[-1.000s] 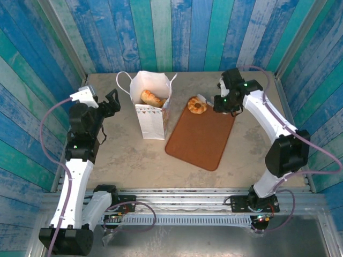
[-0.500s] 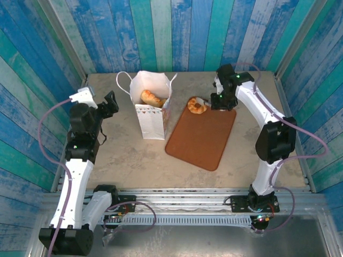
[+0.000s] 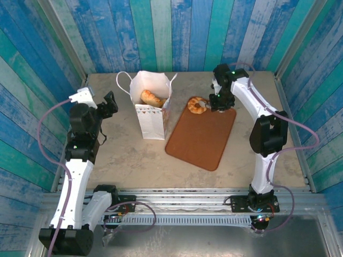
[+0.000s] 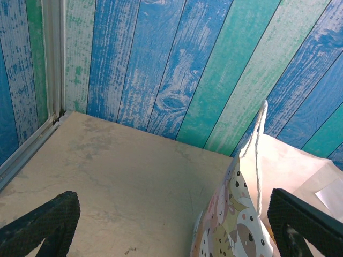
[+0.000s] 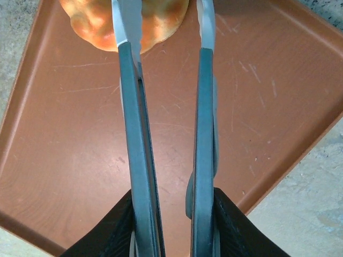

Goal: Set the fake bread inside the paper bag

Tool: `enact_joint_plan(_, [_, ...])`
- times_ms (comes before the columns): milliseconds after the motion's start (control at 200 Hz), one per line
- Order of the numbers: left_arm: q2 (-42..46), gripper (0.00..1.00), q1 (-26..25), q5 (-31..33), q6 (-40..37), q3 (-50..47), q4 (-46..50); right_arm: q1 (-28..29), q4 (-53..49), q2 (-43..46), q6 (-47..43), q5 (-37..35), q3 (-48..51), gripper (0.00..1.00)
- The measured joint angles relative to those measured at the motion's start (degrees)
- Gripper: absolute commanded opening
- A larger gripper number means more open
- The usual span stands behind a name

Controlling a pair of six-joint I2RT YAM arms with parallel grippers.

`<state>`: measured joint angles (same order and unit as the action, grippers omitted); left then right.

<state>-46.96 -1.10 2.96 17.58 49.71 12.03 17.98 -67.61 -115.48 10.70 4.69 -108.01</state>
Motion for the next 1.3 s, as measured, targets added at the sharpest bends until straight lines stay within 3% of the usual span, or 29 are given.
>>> enact_joint_plan(531, [-0.02, 0.94, 0.00, -0.46, 0.20, 0.04, 0.04, 0.02, -1.44, 0.96, -0.70, -0.09, -0.72, 0.25])
enact_joint_plan(836, [-0.76, 0.94, 0.00, -3.56, 0.59, 2.67, 3.34, 1.88, -2.29, 10.93, -0.74, -2.86, 3.98, 0.24])
enact_joint_plan(1302, [-6.38, 0.94, 0.00, -9.99, 3.56, 7.76, 11.61, 11.28, -3.37, 28.37, -1.05, -10.91, 9.62, 0.24])
